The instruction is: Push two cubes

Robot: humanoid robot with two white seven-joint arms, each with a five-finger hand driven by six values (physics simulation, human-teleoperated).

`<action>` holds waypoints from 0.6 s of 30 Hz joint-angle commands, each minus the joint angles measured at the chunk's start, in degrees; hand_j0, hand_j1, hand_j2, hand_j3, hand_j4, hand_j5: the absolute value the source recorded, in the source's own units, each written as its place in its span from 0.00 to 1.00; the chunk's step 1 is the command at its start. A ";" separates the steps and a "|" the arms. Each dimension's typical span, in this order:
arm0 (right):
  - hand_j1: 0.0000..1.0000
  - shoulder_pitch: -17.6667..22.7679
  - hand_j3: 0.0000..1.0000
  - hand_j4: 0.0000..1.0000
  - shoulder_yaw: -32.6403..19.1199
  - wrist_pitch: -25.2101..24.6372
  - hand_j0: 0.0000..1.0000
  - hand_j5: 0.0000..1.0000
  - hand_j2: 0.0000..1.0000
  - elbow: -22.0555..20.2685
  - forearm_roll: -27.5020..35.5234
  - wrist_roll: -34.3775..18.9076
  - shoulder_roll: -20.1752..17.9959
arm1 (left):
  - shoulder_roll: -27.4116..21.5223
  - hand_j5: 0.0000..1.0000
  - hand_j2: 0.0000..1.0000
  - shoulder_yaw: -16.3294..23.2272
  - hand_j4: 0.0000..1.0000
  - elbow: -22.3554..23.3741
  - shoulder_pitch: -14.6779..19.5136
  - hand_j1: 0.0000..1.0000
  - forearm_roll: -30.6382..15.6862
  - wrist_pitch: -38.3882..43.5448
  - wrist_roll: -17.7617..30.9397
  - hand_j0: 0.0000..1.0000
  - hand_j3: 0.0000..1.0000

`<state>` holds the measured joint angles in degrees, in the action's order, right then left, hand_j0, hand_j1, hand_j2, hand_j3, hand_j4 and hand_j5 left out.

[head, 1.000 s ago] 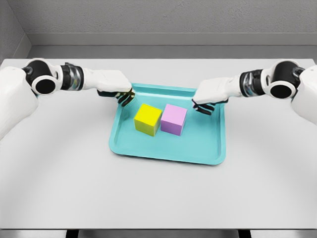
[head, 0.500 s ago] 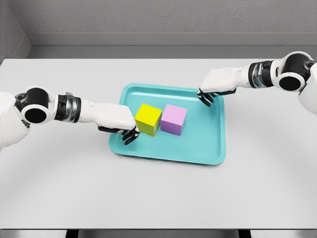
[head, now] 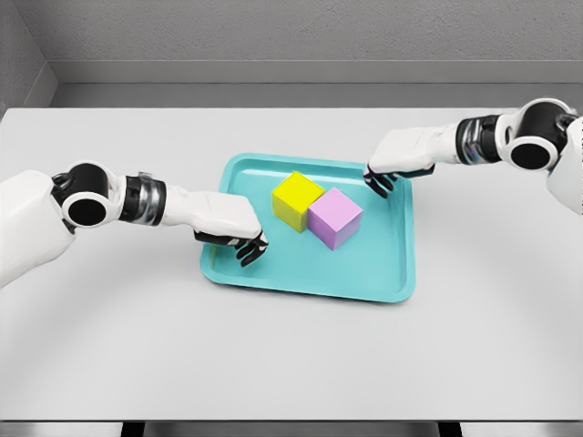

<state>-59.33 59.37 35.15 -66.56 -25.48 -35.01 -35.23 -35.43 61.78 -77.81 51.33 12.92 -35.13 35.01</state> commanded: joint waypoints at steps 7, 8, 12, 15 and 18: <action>0.24 0.44 0.24 0.24 0.49 -0.15 0.24 0.24 0.24 0.03 0.26 0.01 3.06 | -2.89 0.20 0.20 -1.83 0.20 0.12 0.53 0.20 -1.40 0.13 -0.01 0.20 0.20; 0.21 0.35 0.21 0.21 0.49 -0.15 0.21 0.21 0.21 0.03 0.17 0.01 3.59 | -4.03 0.20 0.20 -3.07 0.20 0.20 0.53 0.20 -1.40 0.13 -0.01 0.20 0.20; 0.13 0.35 0.13 0.13 0.66 -0.15 0.13 0.13 0.13 0.64 0.08 0.01 4.03 | -4.47 0.20 0.20 -3.77 0.20 0.56 0.62 0.20 -1.49 0.13 -0.01 0.20 0.20; 0.13 0.00 0.13 0.13 0.49 -0.15 0.13 0.13 0.13 2.66 -0.53 0.01 4.12 | -5.53 0.20 0.20 -4.38 0.20 0.56 1.23 0.20 -2.98 0.13 -0.01 0.20 0.20; 0.13 -0.17 0.13 0.13 0.14 -0.15 0.13 0.13 0.13 6.62 -0.53 0.01 4.55 | -5.70 0.21 0.21 -5.26 0.21 0.56 1.23 0.21 -3.86 0.13 -0.01 0.21 0.21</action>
<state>-59.50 59.71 35.13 -62.10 -26.14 -35.01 -30.88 -40.81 57.00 -77.27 52.56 10.22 -35.13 35.01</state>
